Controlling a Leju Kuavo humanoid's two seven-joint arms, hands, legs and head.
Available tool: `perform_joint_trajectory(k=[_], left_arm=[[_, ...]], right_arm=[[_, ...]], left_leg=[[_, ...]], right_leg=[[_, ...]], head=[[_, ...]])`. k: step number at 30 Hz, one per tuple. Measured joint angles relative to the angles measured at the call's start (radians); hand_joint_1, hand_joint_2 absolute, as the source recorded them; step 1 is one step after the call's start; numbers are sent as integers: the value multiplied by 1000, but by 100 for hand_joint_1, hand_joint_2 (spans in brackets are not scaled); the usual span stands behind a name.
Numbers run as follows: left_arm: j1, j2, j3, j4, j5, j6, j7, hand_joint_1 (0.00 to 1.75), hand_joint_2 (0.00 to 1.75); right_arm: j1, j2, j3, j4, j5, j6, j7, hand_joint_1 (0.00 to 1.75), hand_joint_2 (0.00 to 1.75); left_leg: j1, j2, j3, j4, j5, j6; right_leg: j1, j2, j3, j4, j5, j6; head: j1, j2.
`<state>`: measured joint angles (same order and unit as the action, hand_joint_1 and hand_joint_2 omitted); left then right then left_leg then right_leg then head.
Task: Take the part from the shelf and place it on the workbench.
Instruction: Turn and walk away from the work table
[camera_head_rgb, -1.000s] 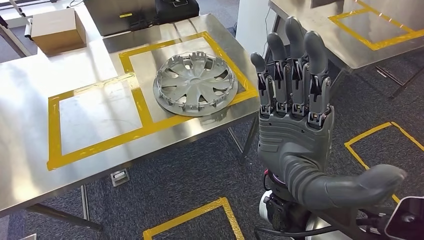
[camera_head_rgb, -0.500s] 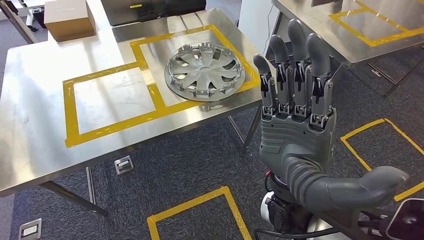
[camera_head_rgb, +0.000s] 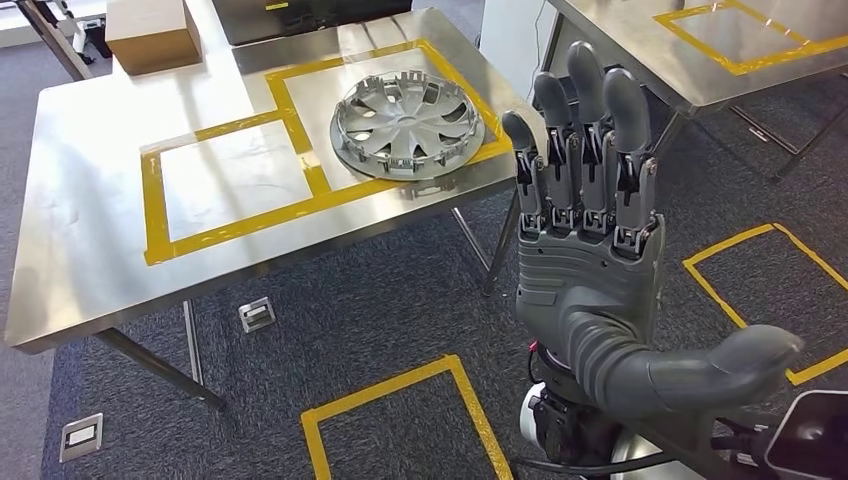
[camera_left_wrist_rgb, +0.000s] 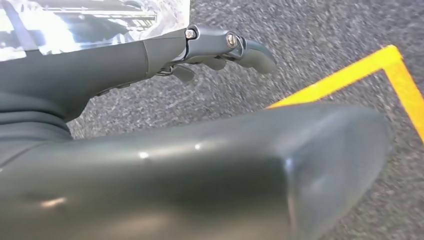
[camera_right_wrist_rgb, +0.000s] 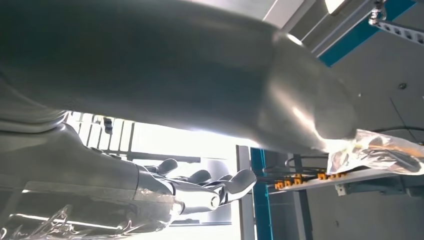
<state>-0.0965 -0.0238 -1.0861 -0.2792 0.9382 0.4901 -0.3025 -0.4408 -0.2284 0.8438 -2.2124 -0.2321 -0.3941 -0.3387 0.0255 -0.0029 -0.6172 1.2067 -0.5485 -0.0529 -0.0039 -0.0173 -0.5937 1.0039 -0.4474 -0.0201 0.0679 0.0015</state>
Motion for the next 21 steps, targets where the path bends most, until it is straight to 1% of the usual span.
perform_joint_trajectory(k=[1,2,3,4,6,7,8,9,10,11,12,13,14,15,16,17,18,19,20,21], left_arm=[[-1,0,0,0,0,0,0,0,0],[-3,0,0,0,1,0,0,0,0],[-3,0,0,0,1,0,0,0,0],[-2,0,0,0,2,0,0,0,0],[1,-1,0,0,3,0,1,0,0],[1,-1,0,0,3,1,1,0,0],[1,-1,0,0,3,1,1,0,0],[0,-1,0,0,4,1,1,0,0],[-2,0,0,0,4,1,1,0,0],[-2,0,0,0,4,1,1,0,0],[-2,0,0,0,4,1,1,0,0],[-2,0,0,0,4,2,0,0,0],[-2,0,0,0,5,2,0,0,0],[-2,0,0,0,5,2,0,0,0],[-2,0,0,0,5,2,0,0,0],[-2,-1,0,0,5,2,0,0,0],[-2,-2,0,-1,6,3,0,0,0],[-3,-3,0,-1,6,3,0,0,0],[-3,-3,0,-1,7,3,-1,0,0],[-2,-4,0,-1,7,3,-1,0,0]], right_arm=[[0,0,0,0,-1,1,0,0,0],[0,0,0,0,-1,2,0,0,0],[0,0,0,1,-1,4,0,0,0],[0,0,0,1,-1,4,-1,0,0],[1,0,-1,2,-1,6,-1,0,0],[1,0,-1,2,-1,6,-1,0,0],[2,0,-1,3,-1,6,-1,0,0],[2,0,-2,4,-2,6,-1,0,0],[2,0,-2,4,-3,6,-1,0,0],[3,0,-3,5,-3,6,-1,0,0],[4,0,-3,6,-4,6,-1,0,0],[5,0,-3,7,-5,6,-1,0,0],[6,0,-3,8,-5,6,-1,0,0],[6,0,-3,8,-5,6,-1,0,0],[6,0,-3,8,-5,6,-1,0,0],[5,0,-4,9,-5,7,-1,0,0],[4,0,-4,9,-5,7,-1,0,0],[4,-1,-4,9,-5,8,-1,0,0],[4,-1,-4,9,-5,8,-1,0,0],[4,-1,-5,9,-5,8,-2,0,0]], left_leg=[[2,0,41,-62,6,-7],[2,-2,74,-116,4,-6],[2,-4,94,-152,-5,-2],[-1,-5,98,-162,-14,6],[-2,-5,87,-162,-4,27],[-2,-3,79,-162,2,38],[-1,-1,70,-162,11,49],[-1,1,59,-162,21,58],[-3,2,47,-162,30,64],[-6,2,36,-161,39,68],[-9,3,24,-161,48,70],[-12,4,11,-159,58,71],[-16,4,-2,-158,66,71],[-20,4,-13,-157,75,71],[-22,4,-23,-157,83,71],[-24,4,-29,-157,91,68],[-22,4,-33,-159,100,64],[-18,4,-35,-162,109,58],[-14,4,-37,-167,119,51],[-10,4,-37,-173,130,44]], right_leg=[[-3,1,-17,14,2,6],[-5,2,-32,27,4,13],[-5,4,-42,38,8,21],[-4,5,-48,42,14,28],[-4,7,-55,45,23,40],[-5,9,-61,53,12,45],[-7,10,-70,73,-14,49],[-7,11,-84,115,-57,53],[-8,12,-98,175,-107,56],[-8,12,-111,238,-148,57],[-8,12,-119,293,-171,56],[-7,12,-112,319,-169,54],[-6,12,-93,315,-150,49],[-4,12,-55,274,-121,42],[0,13,-6,208,-97,31],[5,15,44,133,-93,20],[11,17,88,64,-94,13],[17,20,111,22,-100,10],[22,22,120,0,-103,9],[26,22,118,-7,-94,9]], head=[[-1,0],[-3,0],[-3,0],[-3,0],[-1,0],[0,0],[2,0],[5,0],[8,0],[10,0],[10,0],[10,0],[10,0],[11,0],[10,0],[9,0],[9,0],[8,0],[9,0],[11,0]])
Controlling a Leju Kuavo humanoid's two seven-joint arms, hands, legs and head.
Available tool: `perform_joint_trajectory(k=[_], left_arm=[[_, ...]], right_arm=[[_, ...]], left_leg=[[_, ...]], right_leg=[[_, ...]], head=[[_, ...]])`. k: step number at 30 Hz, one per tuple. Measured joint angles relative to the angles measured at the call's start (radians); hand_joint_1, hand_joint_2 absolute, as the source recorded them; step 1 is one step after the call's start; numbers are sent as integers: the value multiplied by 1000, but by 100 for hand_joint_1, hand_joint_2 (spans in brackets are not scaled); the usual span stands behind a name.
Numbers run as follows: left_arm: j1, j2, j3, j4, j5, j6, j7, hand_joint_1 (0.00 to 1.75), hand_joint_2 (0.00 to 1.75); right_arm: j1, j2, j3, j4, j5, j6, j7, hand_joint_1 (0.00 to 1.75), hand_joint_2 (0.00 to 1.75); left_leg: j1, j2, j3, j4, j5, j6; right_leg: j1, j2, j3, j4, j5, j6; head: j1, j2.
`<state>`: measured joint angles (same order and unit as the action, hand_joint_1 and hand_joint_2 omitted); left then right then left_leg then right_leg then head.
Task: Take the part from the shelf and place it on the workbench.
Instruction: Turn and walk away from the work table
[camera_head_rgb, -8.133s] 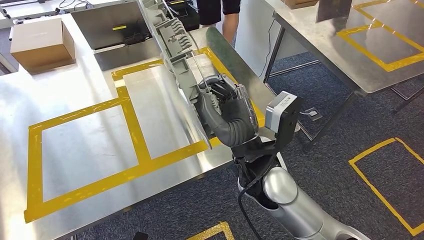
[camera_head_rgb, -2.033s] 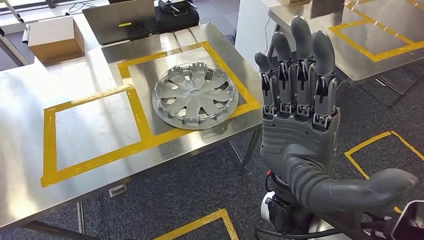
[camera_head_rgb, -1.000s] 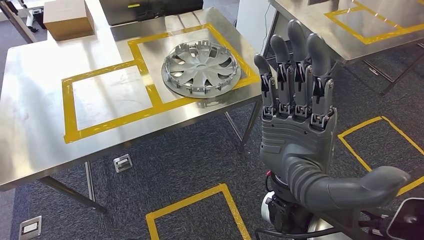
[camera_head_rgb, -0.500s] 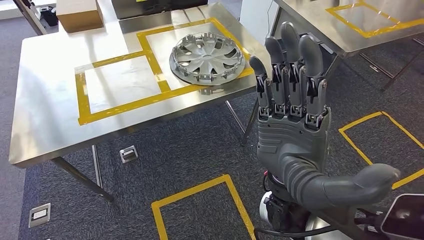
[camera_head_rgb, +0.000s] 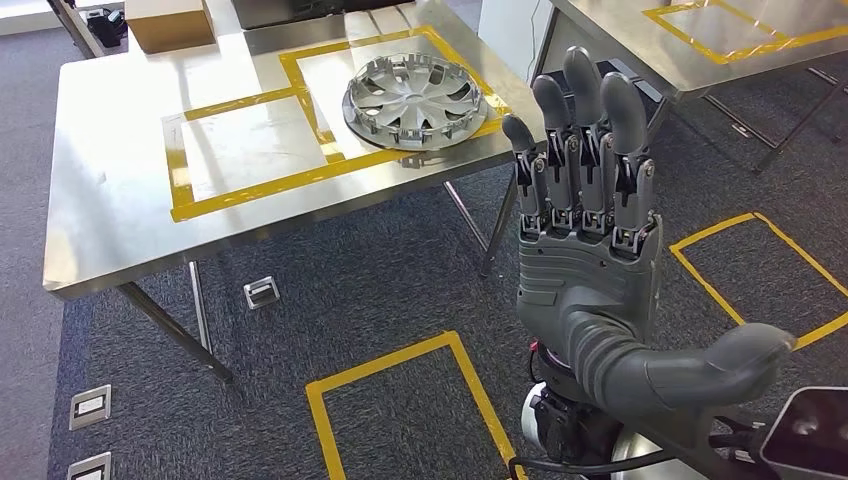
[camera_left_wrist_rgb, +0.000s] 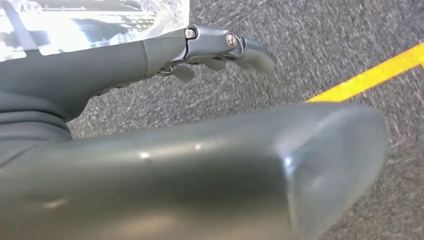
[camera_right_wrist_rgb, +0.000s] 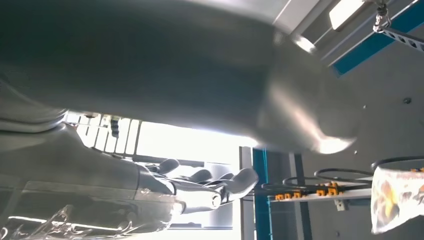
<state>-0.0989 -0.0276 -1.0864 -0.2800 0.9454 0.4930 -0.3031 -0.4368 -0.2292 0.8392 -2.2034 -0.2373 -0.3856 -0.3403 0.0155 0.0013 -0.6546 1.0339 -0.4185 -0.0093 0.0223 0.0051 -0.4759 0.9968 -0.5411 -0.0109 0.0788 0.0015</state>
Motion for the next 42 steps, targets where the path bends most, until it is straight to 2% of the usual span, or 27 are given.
perform_joint_trajectory(k=[2,3,4,6,7,8,9,11,12,14,16,18,19,22,23,24,25,26,28,30,32,34,35,37,39,40,42], left_arm=[[2,-1,0,0,2,0,0,0,0],[3,0,0,0,3,0,0,0,0],[4,0,0,0,3,0,0,0,0],[4,2,0,0,5,0,0,0,0],[4,2,0,0,5,0,0,0,0],[4,3,0,0,6,0,0,0,0],[4,3,0,0,7,0,0,0,0],[4,3,0,0,8,0,0,0,0],[3,3,0,0,8,0,0,0,0],[1,4,0,0,10,1,0,0,0],[1,4,-1,0,13,2,1,0,0],[2,4,-1,0,16,2,2,0,0],[2,4,-1,0,17,2,2,0,0],[2,4,-1,0,21,4,3,0,0],[2,4,-2,0,23,5,3,0,0],[2,4,-2,0,25,5,3,0,0],[2,4,-2,0,26,6,3,0,0],[2,4,-2,0,27,7,3,0,0],[2,4,-3,0,28,8,3,0,0],[1,4,-3,0,30,11,3,0,0],[2,4,-4,0,40,13,8,0,0],[3,4,-4,0,57,15,17,0,0],[4,4,-4,0,66,16,21,0,0],[4,4,-4,0,82,17,26,0,0],[6,3,-3,0,96,19,36,0,0],[7,3,-3,0,102,22,42,0,44],[7,3,-3,0,113,31,54,0,131]], right_arm=[[0,0,0,0,0,0,0,0,0],[0,0,0,0,0,0,0,0,0],[0,0,0,1,0,1,0,0,0],[2,0,0,1,0,1,0,0,0],[4,0,0,2,0,1,0,0,0],[6,0,0,3,-1,1,0,0,0],[8,0,0,4,-2,1,0,0,0],[12,0,0,5,-4,1,0,0,0],[14,0,0,5,-4,1,0,0,0],[15,0,0,5,-6,1,0,0,0],[18,0,-1,5,-9,1,1,0,0],[22,0,-2,5,-13,1,1,0,0],[25,0,-4,5,-15,1,1,0,0],[36,0,-10,6,-17,-6,1,0,0],[42,0,-12,7,-17,-9,1,0,0],[47,0,-14,8,-19,-12,1,0,0],[52,0,-15,9,-20,-15,1,0,0],[56,0,-17,10,-22,-17,1,0,0],[62,0,-21,10,-23,-21,0,0,0],[68,0,-27,10,-19,-31,2,0,0],[80,-1,-35,11,-11,-51,15,0,0],[95,-2,-42,14,-6,-77,49,0,0],[105,-2,-45,18,-9,-93,74,0,0],[133,-2,-54,35,-32,-127,136,0,0],[179,-2,-69,78,-101,-153,186,0,0],[205,-2,-79,110,-149,-162,201,0,0],[251,-2,-99,187,-247,-182,223,0,0]], left_leg=[[0,-2,-5,-7,3,-11],[-2,-4,-10,4,-19,-15],[-3,-5,-17,28,-56,-19],[-2,-5,-37,139,-157,-25],[-2,-5,-42,199,-188,-28],[-3,-5,-39,245,-197,-29],[-3,-5,-26,260,-179,-29],[-4,-5,43,200,-115,-25],[-5,-5,90,137,-110,-21],[-10,-5,176,7,-136,-12],[-16,-5,205,-48,-157,-1],[-15,-1,191,-50,-140,11],[-12,1,182,-52,-130,17],[-8,5,145,-52,-97,27],[-8,6,131,-50,-87,26],[-8,6,117,-48,-78,25],[-7,7,103,-44,-70,23],[-6,7,90,-39,-64,20],[-6,7,70,-29,-53,11],[-6,7,58,-25,-40,-1],[-4,7,51,-27,-27,-15],[-2,6,42,-11,-45,-26],[-2,6,31,20,-74,-29],[-1,5,-9,137,-156,-34],[-2,5,-33,237,-198,-35],[-2,5,-22,239,-191,-34],[-4,5,53,132,-138,-26]], right_leg=[[-2,-4,-11,-15,26,-8],[-6,-6,-19,-22,41,-12],[-10,-9,-29,-28,54,-16],[-11,-12,-57,-27,78,-20],[-11,-14,-73,-24,89,-21],[-10,-15,-92,-20,100,-21],[-10,-16,-109,-14,109,-21],[-10,-17,-145,1,126,-18],[-10,-16,-160,8,133,-16],[-9,-16,-178,20,146,-8],[-11,-17,-181,21,161,3],[-14,-14,-185,21,162,15],[-15,-12,-192,35,140,22],[-23,-9,-233,190,2,38],[-26,-9,-243,252,-26,42],[-28,-9,-241,291,-32,45],[-31,-9,-224,295,-18,47],[-33,-9,-189,261,7,48],[-33,-9,-86,120,34,44],[-29,-8,-22,12,25,37],[-25,-8,-20,-10,22,25],[-26,-11,-29,-14,35,7],[-27,-13,-33,-17,43,-1],[-26,-17,-47,-17,55,-10],[-22,-19,-64,-14,66,-13],[-20,-19,-72,-12,70,-12],[-18,-20,-84,-5,76,-10]], head=[[3,0],[1,0],[-2,0],[-8,0],[-10,0],[-11,0],[-11,0],[-11,0],[-11,0],[-11,0],[-10,0],[-13,0],[-12,0],[-9,0],[-8,0],[-8,0],[-8,0],[-8,0],[-7,0],[-6,0],[-6,0],[-8,0],[-10,0],[-15,0],[-17,0],[-17,0],[-17,0]])
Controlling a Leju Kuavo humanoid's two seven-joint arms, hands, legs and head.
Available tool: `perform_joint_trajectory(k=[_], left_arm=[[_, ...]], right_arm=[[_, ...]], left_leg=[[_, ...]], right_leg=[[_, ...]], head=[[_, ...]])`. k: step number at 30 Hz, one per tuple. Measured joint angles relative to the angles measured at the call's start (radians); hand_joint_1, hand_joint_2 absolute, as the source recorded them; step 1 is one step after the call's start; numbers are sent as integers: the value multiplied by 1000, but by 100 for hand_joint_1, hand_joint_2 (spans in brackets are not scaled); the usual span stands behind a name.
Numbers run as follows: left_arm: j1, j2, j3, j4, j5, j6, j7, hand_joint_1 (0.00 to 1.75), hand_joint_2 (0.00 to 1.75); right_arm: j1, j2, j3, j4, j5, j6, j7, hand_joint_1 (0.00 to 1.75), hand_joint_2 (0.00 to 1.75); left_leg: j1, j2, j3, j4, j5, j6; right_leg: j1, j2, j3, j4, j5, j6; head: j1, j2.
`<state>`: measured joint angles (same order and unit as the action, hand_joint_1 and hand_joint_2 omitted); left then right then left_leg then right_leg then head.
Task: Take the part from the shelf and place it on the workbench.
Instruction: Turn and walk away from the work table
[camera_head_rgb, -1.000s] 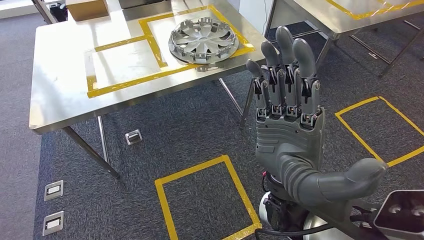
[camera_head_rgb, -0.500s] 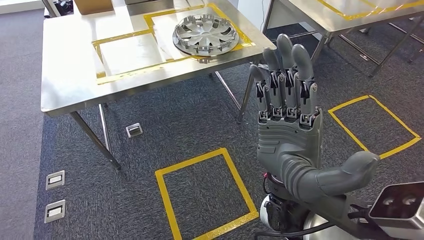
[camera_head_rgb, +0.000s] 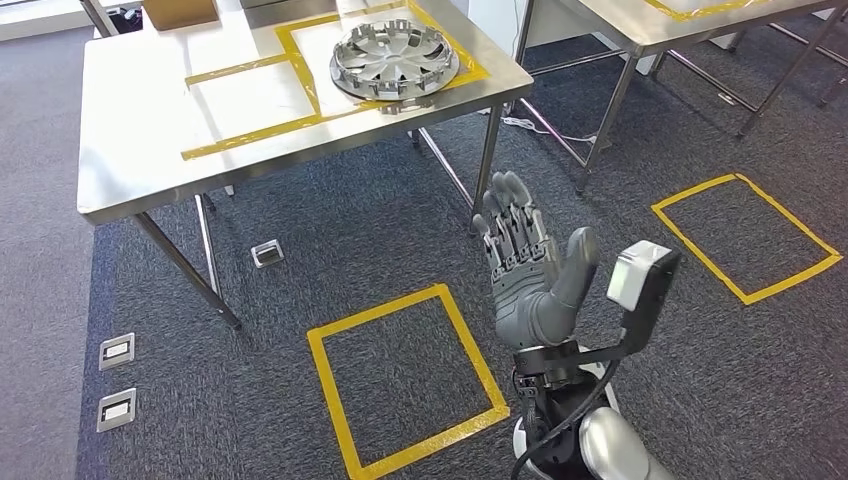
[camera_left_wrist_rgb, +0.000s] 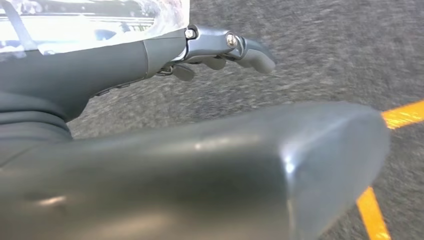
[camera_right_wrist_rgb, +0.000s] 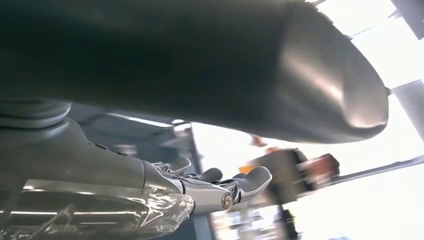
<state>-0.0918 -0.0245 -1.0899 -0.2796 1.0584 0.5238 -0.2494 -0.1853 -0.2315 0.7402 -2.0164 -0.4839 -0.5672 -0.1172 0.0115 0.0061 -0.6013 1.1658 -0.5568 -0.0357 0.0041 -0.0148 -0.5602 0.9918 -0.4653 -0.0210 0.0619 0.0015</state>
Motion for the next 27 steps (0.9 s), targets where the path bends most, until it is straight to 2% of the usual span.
perform_joint_trajectory(k=[1,2,3,4,6,7,8,9,11,12,13,14,16,18,22,27], left_arm=[[-1,0,0,0,4,4,4,0,175],[-1,0,0,0,7,9,9,0,175],[-1,0,0,0,10,13,13,0,175],[-1,0,0,0,13,17,16,0,175],[-1,0,0,0,18,21,23,0,175],[-2,0,0,0,20,23,26,0,175],[-3,0,-1,0,22,25,29,0,175],[-3,-1,-1,-1,24,27,31,0,175],[-2,-1,-4,-2,33,32,32,0,175],[0,-2,-5,-3,39,39,30,0,175],[1,-3,-7,-3,45,47,26,0,175],[2,-5,-8,-3,51,58,23,0,175],[1,-10,-11,-3,60,72,18,0,175],[-1,-14,-14,-4,67,78,17,0,175],[-2,-16,-19,-4,80,81,18,0,175],[-3,-10,-25,-4,89,45,36,0,175]], right_arm=[[18,0,-9,47,-47,-11,8,0,44],[33,-1,-16,98,-93,-21,19,0,87],[47,-2,-21,156,-139,-28,25,0,131],[59,-3,-23,218,-184,-31,28,0,175],[81,-5,-22,349,-282,-22,26,0,175],[90,-6,-19,422,-338,-10,27,0,175],[98,-7,-15,496,-397,7,32,0,175],[107,-8,-9,572,-454,30,38,0,175],[126,-4,12,729,-549,90,50,0,175],[137,0,24,807,-586,119,59,0,175],[148,6,37,881,-617,141,71,0,175],[158,13,50,951,-642,154,89,0,175],[169,30,73,1074,-672,158,131,0,175],[169,50,94,1175,-688,150,173,0,175],[164,86,123,1326,-708,135,180,0,175],[148,109,153,1446,-706,136,130,0,175]], left_leg=[[-2,-1,44,-71,18,6],[-5,-3,75,-127,30,12],[-7,-4,92,-161,32,17],[-9,-5,93,-171,29,22],[-7,-7,89,-180,39,33],[-5,-8,86,-185,46,40],[-1,-8,83,-190,52,46],[1,-8,79,-193,58,50],[1,-9,69,-193,64,53],[1,-9,66,-192,65,52],[1,-9,63,-191,66,51],[2,-9,62,-189,66,49],[2,-8,61,-183,63,42],[0,-6,57,-173,56,32],[-3,-3,58,-170,52,44],[1,-3,64,-179,57,26]], right_leg=[[1,-1,-5,4,2,3],[2,-1,-10,8,4,6],[2,-1,-14,10,7,11],[2,-2,-17,10,10,17],[2,-1,-18,8,15,29],[1,1,-23,15,6,35],[-1,4,-35,40,-14,42],[-4,7,-56,87,-45,48],[-12,9,-112,216,-110,59],[-15,9,-130,261,-124,63],[-18,9,-131,271,-119,67],[-21,9,-112,241,-96,69],[-24,7,-38,105,-36,70],[-23,8,7,12,-11,63],[-20,12,9,2,-15,47],[-15,13,10,4,-18,38]], head=[[0,0],[0,0],[0,0],[0,0],[0,0],[2,0],[4,0],[8,0],[12,0],[12,0],[12,0],[13,0],[13,0],[13,0],[11,0],[11,0]])
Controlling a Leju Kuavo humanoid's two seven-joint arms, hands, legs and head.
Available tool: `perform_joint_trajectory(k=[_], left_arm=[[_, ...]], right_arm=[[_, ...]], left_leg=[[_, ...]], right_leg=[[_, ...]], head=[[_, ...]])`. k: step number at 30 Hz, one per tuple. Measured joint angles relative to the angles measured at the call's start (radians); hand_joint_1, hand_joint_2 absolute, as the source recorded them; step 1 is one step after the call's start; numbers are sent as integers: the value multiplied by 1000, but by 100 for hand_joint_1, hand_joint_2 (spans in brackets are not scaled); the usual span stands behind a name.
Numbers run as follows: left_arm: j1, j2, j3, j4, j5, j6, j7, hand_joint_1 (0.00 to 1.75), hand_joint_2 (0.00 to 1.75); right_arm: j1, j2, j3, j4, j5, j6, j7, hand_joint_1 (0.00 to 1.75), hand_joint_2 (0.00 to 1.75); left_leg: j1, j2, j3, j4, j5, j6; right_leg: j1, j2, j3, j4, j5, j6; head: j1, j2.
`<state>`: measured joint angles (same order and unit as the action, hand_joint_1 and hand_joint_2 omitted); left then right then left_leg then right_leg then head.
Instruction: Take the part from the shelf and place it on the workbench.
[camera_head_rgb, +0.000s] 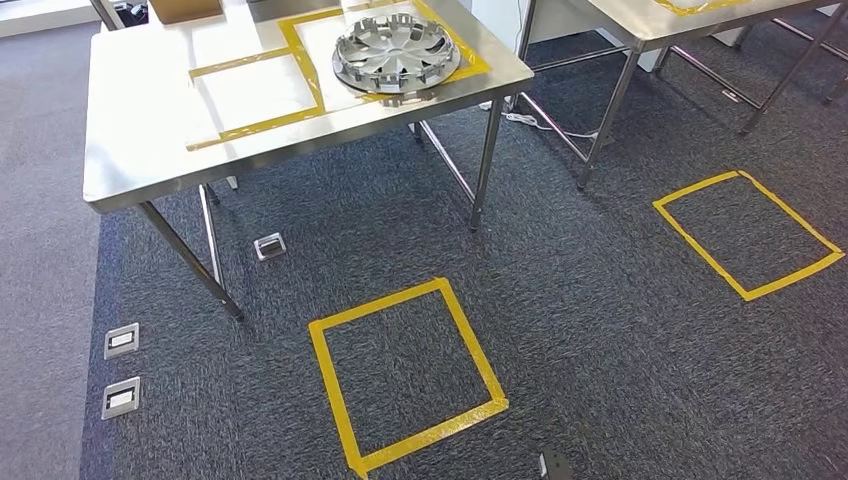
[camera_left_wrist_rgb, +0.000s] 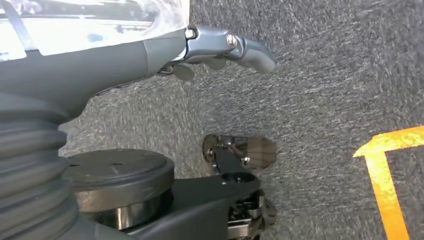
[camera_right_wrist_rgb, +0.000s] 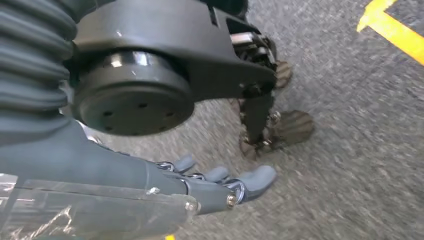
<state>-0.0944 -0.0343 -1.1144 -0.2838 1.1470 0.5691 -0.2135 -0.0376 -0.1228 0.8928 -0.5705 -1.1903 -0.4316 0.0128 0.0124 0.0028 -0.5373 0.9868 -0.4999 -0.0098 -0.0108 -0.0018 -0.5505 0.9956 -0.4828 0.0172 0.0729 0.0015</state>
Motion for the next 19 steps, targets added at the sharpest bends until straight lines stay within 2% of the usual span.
perform_joint_trajectory(k=[3,10,14,17,18,19], left_arm=[[0,4,-1,0,4,-13,4,0,175],[0,9,-1,0,17,-20,6,0,175],[0,10,-3,0,21,-23,9,0,0],[0,11,-6,0,21,-25,10,0,0],[0,12,-7,0,21,-25,10,0,0],[0,12,-8,0,21,-25,10,0,0]], right_arm=[[-7,5,20,44,13,13,-11,0,175],[-17,17,74,91,37,25,-32,0,175],[-23,26,103,109,39,27,-27,0,175],[-25,31,120,119,39,27,-26,0,175],[-25,32,125,121,39,27,-26,0,131],[-26,33,127,123,39,27,-26,0,116]], left_leg=[[2,0,0,-1,0,-9],[1,0,0,0,-3,-13],[0,0,0,1,-3,-12],[0,0,0,1,-4,-12],[0,0,0,1,-4,-11],[0,0,0,1,-4,-11]], right_leg=[[1,0,0,2,-1,-2],[1,0,2,1,-2,-2],[0,0,3,-1,-2,-2],[0,0,4,-2,-2,-1],[0,0,4,-2,-2,-1],[0,0,4,-2,-2,-1]], head=[[0,0],[1,0],[1,0],[1,0],[1,0],[1,0]])
